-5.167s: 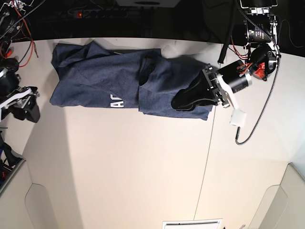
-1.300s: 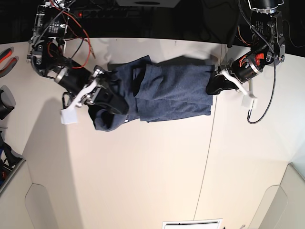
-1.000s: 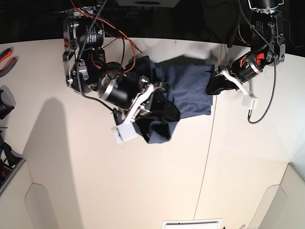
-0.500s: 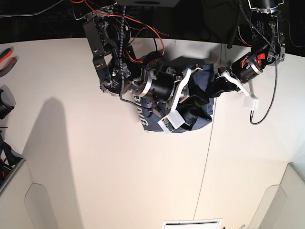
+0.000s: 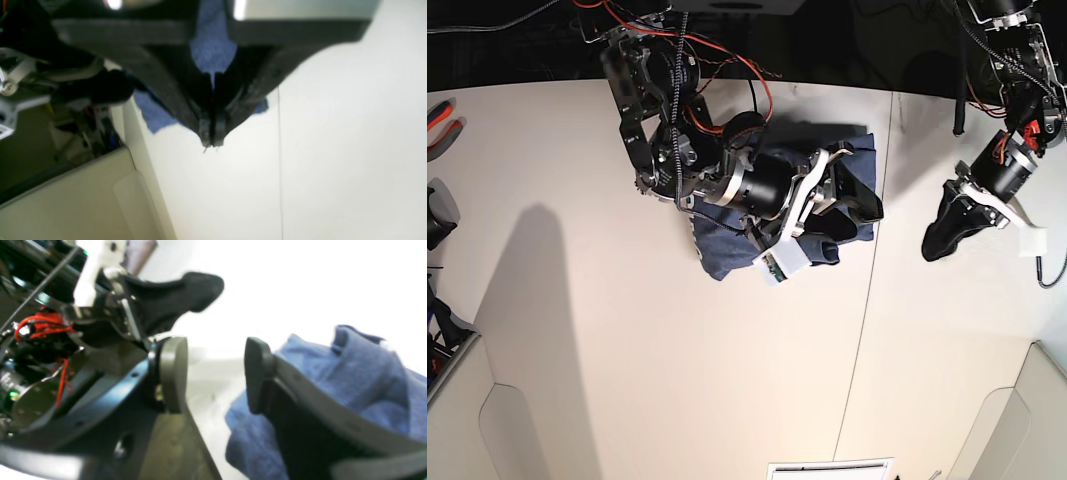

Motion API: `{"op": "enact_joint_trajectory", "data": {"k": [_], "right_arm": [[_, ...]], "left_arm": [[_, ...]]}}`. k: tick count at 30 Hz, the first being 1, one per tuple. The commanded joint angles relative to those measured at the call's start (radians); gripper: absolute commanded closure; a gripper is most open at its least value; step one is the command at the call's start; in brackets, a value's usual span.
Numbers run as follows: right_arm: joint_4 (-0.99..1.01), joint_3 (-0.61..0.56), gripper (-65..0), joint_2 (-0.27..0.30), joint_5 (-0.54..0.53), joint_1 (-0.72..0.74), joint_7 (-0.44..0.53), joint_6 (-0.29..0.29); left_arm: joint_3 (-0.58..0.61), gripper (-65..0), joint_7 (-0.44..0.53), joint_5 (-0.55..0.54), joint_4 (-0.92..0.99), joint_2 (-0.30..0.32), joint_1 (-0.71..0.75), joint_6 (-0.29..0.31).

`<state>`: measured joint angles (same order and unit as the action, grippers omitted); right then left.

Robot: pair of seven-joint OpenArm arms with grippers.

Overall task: Layout the t-shirt on the table in an organized manner, then fold the t-shirt properly
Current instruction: 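Fold the lettered end with the right gripper over onto the folded half, then grasp the folded bundle with both grippers and square its edges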

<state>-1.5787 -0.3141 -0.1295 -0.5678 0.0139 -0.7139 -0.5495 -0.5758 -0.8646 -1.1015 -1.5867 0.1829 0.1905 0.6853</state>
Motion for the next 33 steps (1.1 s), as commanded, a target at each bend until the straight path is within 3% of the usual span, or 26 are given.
{"op": "enact_joint_trajectory", "data": {"k": [1,3,6,8,11,15,18,25,30,33], "right_arm": [[-0.016,-0.002,-27.4,-0.021,-0.031,0.014,0.026,-0.016],[-0.018,-0.002,-27.3,-0.023,-0.042,0.032,0.03,-0.027],[-0.07,0.035,-24.6,-0.023,0.025,0.072,0.029,-0.023],[-0.135,0.09,-17.6,-0.021,0.077,0.085,0.023,-0.022],[-0.229,0.202,0.0,-0.019,0.113,0.085,-0.028,-0.013],[-0.233,0.337,0.0,0.017,0.113,0.079,-0.057,0.008],[-0.158,0.379,0.0,0.067,0.12,0.077,-0.057,0.029],[-0.001,0.389,0.0,0.111,0.087,0.077,-0.056,0.033],[-0.001,0.388,0.0,0.108,0.0,0.077,-0.047,0.029],[-0.001,0.386,0.0,0.093,-0.001,0.077,-0.047,0.018]], "left_arm": [[-0.016,0.0,0.006,-0.025,-0.033,0.013,-0.007,0.013],[-0.035,0.0,-0.001,-0.024,-0.056,0.015,-0.007,0.013],[-0.04,0.0,-0.01,-0.026,-0.063,0.014,-0.001,0.013],[-0.04,0.0,-0.028,-0.068,-0.063,0.014,0.011,0.013],[-0.039,0.0,-0.1,-0.2,-0.063,0.014,0.023,0.013],[0.019,0.0,-0.203,-0.358,-0.095,0.014,0.023,0.013],[0.14,0.0,-0.225,-0.365,-0.146,0.014,0.016,0.013],[0.449,0.0,-0.208,-0.209,-0.177,-0.01,-0.01,0.013],[0.548,0.0,-0.208,-0.055,-0.176,-0.09,-0.01,0.013],[0.563,0.0,-0.164,0.119,-0.173,-0.105,-0.008,0.013]]}}
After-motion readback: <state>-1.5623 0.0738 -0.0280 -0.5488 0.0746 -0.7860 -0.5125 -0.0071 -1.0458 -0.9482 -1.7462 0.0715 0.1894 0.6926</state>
